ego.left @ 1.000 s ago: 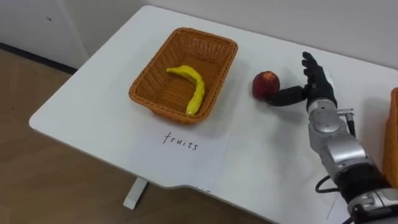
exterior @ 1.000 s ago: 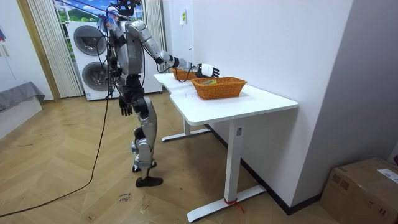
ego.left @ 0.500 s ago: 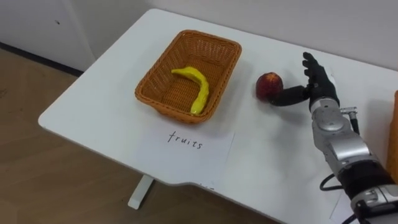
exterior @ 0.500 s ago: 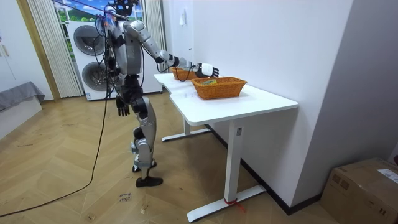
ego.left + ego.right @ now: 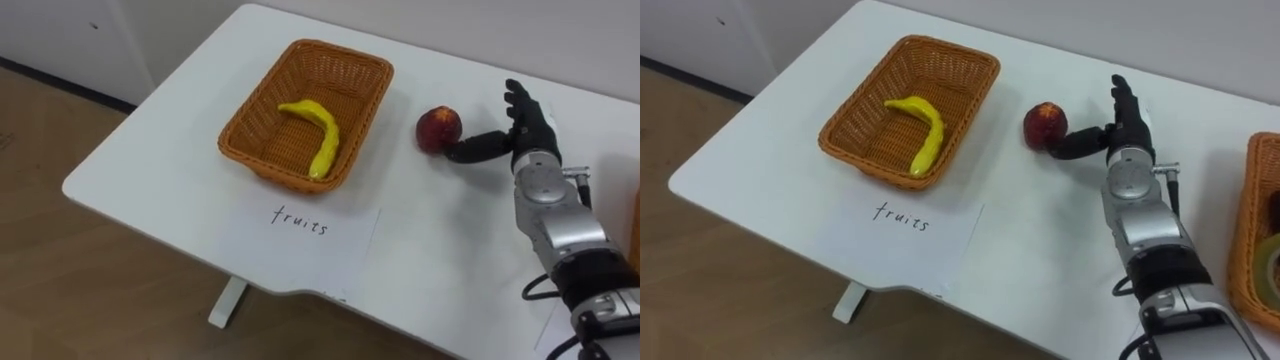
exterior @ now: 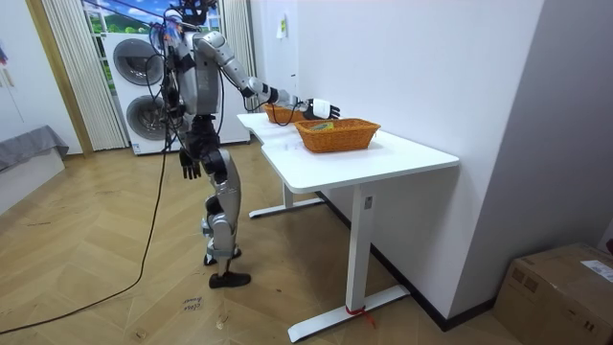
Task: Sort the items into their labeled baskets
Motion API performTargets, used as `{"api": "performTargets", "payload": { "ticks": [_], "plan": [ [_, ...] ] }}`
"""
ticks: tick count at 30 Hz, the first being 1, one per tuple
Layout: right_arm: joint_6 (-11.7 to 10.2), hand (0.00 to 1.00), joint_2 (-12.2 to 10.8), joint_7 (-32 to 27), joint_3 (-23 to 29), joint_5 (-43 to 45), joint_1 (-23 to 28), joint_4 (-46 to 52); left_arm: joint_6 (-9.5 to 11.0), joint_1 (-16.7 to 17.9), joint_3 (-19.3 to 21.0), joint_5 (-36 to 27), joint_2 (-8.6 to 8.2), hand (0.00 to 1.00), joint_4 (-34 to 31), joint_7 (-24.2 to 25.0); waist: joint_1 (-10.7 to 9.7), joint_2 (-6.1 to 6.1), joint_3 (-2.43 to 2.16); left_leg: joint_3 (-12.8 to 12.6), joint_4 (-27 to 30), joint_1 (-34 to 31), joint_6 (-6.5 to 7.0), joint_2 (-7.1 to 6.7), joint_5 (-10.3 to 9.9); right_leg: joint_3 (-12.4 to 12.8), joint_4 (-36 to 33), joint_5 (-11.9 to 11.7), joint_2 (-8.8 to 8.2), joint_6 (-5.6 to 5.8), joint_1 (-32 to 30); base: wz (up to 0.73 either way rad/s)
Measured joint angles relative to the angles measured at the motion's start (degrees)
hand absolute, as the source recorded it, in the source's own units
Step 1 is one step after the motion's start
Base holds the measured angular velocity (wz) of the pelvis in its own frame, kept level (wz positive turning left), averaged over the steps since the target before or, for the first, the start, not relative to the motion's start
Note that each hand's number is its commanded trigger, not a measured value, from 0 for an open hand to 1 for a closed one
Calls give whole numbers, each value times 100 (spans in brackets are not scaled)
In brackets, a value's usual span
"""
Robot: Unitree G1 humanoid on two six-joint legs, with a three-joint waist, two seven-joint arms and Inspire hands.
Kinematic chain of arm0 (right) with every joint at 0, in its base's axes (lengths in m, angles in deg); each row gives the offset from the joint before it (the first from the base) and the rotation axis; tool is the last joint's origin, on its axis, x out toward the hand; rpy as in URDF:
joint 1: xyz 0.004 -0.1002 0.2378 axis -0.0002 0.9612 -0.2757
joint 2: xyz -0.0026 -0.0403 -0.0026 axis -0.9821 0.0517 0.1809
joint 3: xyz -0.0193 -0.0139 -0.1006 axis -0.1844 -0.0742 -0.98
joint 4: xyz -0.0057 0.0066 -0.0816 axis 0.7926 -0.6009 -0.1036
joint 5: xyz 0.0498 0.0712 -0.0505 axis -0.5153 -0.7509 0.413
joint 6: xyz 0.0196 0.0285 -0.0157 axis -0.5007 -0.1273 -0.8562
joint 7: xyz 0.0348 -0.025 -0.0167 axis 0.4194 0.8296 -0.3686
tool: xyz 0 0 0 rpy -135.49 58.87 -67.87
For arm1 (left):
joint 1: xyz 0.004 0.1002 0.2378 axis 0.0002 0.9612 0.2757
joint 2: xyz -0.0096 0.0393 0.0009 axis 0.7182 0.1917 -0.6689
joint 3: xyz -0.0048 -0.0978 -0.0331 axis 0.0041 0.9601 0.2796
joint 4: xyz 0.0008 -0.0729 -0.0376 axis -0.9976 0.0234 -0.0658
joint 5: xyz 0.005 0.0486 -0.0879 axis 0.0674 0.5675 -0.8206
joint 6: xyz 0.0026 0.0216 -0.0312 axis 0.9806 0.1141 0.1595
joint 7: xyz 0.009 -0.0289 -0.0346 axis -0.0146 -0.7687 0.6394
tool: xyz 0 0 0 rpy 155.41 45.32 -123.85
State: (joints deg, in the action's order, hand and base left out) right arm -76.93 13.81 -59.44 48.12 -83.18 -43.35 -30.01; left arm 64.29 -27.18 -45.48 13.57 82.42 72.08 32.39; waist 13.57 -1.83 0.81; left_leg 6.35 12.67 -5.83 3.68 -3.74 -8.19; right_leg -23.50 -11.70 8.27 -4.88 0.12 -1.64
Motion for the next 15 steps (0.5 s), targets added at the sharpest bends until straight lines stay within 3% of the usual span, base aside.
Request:
{"api": "performTargets", "payload": {
  "ticks": [2, 15],
  "plan": [
    [0, 0, 1, 1, -1, 26, 0, 0, 14, -70, 0, 0, 0, 0, 98, 6, 35, -24, 21, -6, -2, -17, -1, 0, -1, -2, 0, 0, 3, 0, -15, 0],
    [0, 0, -3, 114, -280, 741, -27, -135, 12, -292, -3, 6, -1, 0, 155, -22, 157, -43, 26, 21, -1, -96, 1, -10, 0, -20, -3, -2, 13, -1, -77, 0]
  ]
}}
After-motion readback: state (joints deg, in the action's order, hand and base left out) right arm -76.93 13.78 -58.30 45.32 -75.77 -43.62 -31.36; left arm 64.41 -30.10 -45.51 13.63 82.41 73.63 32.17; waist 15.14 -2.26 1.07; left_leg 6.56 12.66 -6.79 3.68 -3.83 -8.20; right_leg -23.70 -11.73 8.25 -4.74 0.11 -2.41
